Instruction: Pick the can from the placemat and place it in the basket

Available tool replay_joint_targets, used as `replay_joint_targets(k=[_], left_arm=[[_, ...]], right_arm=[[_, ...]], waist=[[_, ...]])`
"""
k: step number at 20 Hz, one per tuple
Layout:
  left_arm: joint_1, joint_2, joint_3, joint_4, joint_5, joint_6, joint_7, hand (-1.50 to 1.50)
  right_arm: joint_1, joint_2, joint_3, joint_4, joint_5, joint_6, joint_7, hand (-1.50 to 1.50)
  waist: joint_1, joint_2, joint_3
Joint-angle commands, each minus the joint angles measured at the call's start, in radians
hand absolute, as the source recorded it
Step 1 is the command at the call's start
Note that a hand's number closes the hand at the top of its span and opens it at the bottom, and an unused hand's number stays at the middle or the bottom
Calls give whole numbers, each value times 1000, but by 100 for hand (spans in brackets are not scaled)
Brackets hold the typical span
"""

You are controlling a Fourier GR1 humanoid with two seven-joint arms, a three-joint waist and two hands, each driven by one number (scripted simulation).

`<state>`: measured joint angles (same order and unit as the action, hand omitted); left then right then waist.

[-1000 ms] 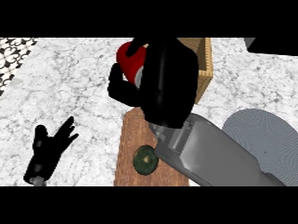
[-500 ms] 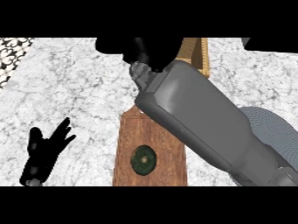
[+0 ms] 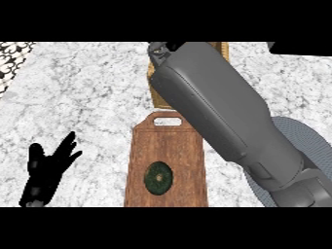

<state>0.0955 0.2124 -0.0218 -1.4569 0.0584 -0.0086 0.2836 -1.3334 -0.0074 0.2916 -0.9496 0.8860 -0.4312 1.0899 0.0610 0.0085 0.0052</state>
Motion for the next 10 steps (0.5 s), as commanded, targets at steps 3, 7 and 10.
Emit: replay_joint_targets(k=[3, 7, 10], left_arm=[[16, -12, -4, 44, -1, -7, 4, 0], [6, 15, 15, 29, 21, -41, 21, 0], [-26, -16, 4, 45, -11, 1, 14, 0]], right_arm=[[76, 7, -89, 56, -116, -241, -29, 150], [86, 7, -32, 135, -184, -358, -69, 150], [144, 7, -43, 193, -245, -412, -204, 150]], waist=[[-14, 6, -6], [-6, 3, -6], [-15, 5, -6]])
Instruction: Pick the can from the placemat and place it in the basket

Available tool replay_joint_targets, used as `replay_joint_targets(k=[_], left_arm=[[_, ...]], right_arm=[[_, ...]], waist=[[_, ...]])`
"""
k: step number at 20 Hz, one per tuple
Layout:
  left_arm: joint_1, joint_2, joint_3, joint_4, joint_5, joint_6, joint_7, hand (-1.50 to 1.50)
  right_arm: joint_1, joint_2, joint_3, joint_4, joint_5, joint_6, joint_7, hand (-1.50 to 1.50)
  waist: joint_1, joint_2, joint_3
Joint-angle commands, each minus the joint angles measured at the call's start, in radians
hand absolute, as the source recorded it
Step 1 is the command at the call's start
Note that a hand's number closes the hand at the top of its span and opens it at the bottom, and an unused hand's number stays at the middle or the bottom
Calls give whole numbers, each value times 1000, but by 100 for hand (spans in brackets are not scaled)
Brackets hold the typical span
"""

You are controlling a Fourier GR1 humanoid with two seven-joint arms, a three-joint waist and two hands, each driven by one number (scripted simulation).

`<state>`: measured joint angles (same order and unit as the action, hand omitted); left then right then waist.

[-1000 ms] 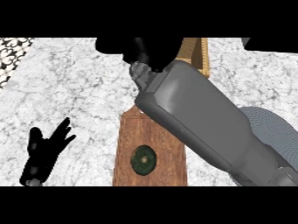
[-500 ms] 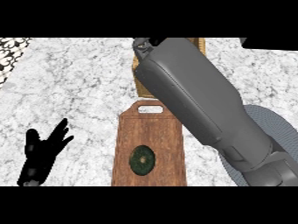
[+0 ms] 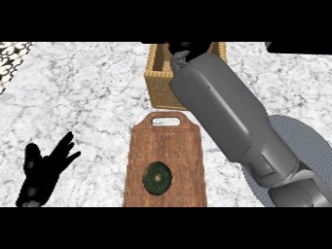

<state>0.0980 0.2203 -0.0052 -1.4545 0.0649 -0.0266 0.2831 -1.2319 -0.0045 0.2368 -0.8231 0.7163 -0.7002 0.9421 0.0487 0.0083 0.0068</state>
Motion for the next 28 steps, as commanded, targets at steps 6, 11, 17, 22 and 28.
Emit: replay_joint_targets(k=[6, 11, 17, 22, 28], left_arm=[[3, -29, 14, 29, -4, 32, 39, 0], [-22, -13, 37, 97, -1, -1, -6, 0], [42, -30, 27, 62, -27, 8, -36, 0], [60, -30, 29, -1, -15, 5, 11, 0], [69, -41, 29, 45, -35, 13, -15, 0]], right_arm=[[1, -12, -12, 251, 51, -134, 52, 150], [-4, -28, -13, 298, 20, -9, -92, -150], [42, -31, -2, 204, 75, -10, -65, -150], [88, -59, -38, 84, 72, -75, -75, -150], [173, -130, -69, -106, 111, -29, 34, -150]], waist=[[-29, -3, -9], [-30, 0, -8], [-42, -7, -7], [-48, -12, -7], [-74, -19, -7]])
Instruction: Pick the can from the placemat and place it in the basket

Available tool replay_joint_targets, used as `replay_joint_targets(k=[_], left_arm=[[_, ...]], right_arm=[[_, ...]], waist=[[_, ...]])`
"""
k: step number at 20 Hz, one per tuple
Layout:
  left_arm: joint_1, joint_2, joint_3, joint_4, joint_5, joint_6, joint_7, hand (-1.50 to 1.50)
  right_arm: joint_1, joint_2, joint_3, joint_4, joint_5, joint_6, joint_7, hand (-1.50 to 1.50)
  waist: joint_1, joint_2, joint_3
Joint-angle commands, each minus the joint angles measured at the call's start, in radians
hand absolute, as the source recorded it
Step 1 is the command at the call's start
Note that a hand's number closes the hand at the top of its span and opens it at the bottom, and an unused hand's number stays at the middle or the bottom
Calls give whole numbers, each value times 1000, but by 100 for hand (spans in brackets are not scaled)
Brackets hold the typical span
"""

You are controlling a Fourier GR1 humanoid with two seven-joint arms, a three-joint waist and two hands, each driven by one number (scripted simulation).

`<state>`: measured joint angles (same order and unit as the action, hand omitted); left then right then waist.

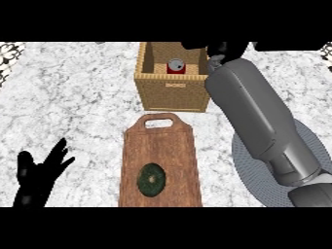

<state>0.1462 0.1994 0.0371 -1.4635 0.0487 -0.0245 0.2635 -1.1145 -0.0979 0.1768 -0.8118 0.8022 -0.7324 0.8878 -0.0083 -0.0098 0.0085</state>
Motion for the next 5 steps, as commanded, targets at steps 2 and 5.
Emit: replay_joint_targets(k=[2, 5], left_arm=[[-9, 1, 11, 41, 11, -13, 22, 0], [6, -10, 10, 3, 4, 13, 60, 0]], right_arm=[[162, -51, -10, -205, 42, -36, 86, -150], [230, -122, -27, -386, 18, 89, 141, -150]], waist=[[-26, -2, -8], [-37, -7, -8]])
